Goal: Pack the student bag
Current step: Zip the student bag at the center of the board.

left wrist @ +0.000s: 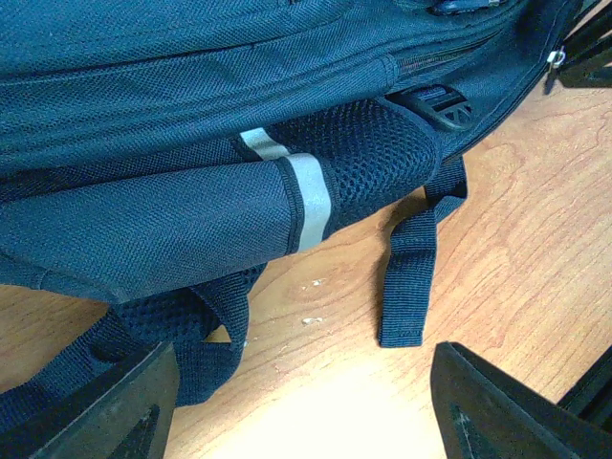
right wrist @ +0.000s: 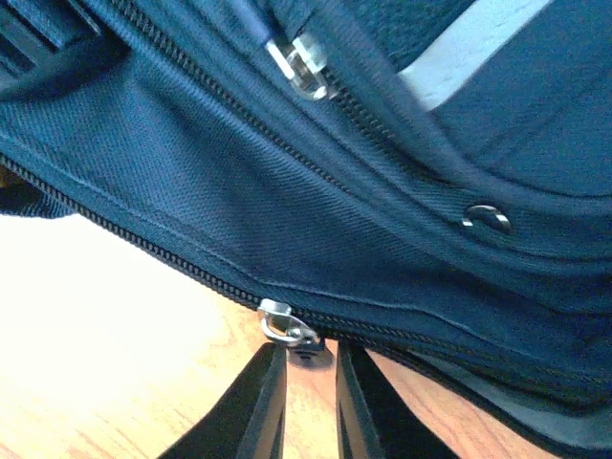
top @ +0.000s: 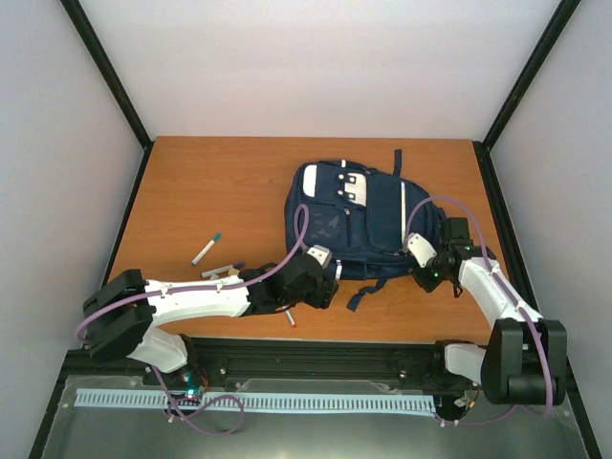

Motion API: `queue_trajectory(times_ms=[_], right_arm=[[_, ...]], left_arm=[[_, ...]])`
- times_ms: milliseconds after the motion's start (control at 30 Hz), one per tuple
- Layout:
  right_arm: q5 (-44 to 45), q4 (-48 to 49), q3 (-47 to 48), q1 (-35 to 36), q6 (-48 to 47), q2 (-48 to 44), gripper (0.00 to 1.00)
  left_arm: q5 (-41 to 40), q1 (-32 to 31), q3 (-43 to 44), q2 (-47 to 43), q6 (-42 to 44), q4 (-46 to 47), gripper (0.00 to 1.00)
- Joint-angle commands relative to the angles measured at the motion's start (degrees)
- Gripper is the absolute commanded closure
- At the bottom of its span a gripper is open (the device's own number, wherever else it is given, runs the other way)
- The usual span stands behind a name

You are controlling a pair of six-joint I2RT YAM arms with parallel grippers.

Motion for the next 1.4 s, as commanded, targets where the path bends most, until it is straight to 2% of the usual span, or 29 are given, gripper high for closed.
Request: queue_trajectory(times_ms=[0,100,433,833,1100,1367], right_arm=[[2.10,0.88,0.61,-0.28,-0.84,-3.33,0.87],[2.54,0.79,0.26,-0.28,-0.89,-3.23,0.90],[-0.01,2.51,-1.36,-0.29,-0.94,-0.23,0.88],[-2.30,5.22,-2.18,-0.30,-2.12,4.18,0.74],[4.61,9.76,-1.76,-1.40,1.49,1.36,0.84],[2.66,8.07,-1.71,-2.76,0.30,-1.08,0.85]], left_arm=[[-0.74,0.11,1.68,0.08,-0.28,1.75,0.25],[-0.36,0.11,1.64,0.43,-0.42,2.09,0.25],[-0.41,0.11,0.17,-0.94,-0.46,2.04,0.26],[-0.57,0.11,-0.05,-0.86,-0.55,2.03,0.26],[-0.42,0.16,-0.17,-0.44,-0.80,2.20,0.26],[-0.29,0.11,-0.36,-0.05,-0.81,2.87,0.26]])
